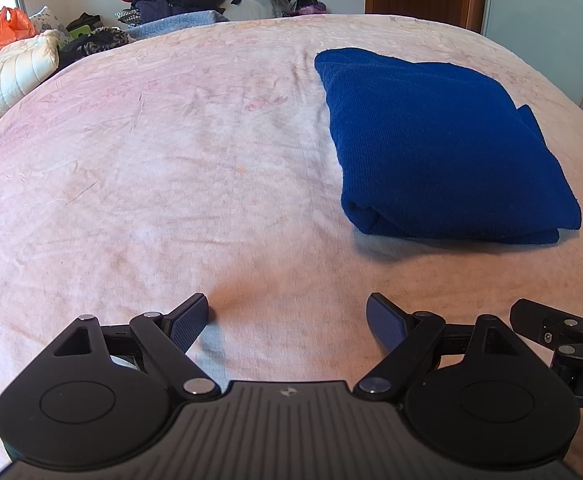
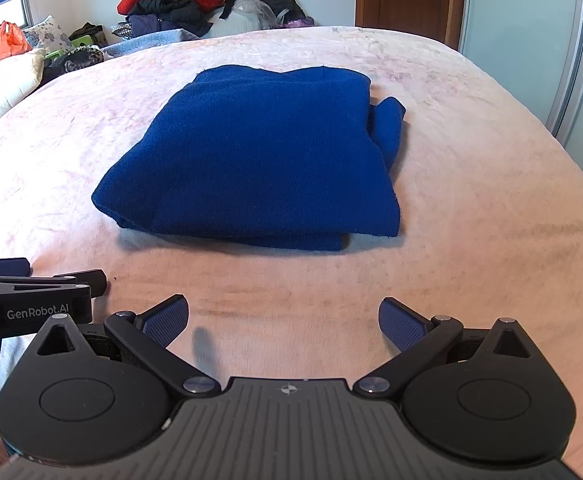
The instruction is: Fold small clothes
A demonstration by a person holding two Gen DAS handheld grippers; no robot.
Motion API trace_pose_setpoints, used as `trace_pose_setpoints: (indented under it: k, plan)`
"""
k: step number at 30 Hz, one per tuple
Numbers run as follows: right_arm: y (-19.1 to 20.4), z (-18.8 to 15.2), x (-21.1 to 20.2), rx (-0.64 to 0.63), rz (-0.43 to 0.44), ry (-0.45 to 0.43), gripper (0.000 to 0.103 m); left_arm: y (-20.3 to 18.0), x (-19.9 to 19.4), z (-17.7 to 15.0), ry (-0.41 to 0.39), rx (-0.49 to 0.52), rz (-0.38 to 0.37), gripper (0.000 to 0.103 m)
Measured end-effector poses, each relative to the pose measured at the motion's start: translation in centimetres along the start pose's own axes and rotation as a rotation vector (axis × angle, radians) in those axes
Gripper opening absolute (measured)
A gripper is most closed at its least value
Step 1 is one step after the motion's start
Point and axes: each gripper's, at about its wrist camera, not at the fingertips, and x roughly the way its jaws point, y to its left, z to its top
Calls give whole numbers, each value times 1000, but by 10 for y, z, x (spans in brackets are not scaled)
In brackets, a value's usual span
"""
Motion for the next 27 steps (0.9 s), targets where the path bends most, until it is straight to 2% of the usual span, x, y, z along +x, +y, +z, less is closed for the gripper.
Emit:
trace_pose_setpoints:
  k: [27]
  plan:
    - [0,-3,1,3,2,5,102,1,2,-3,4,-5,-4,87]
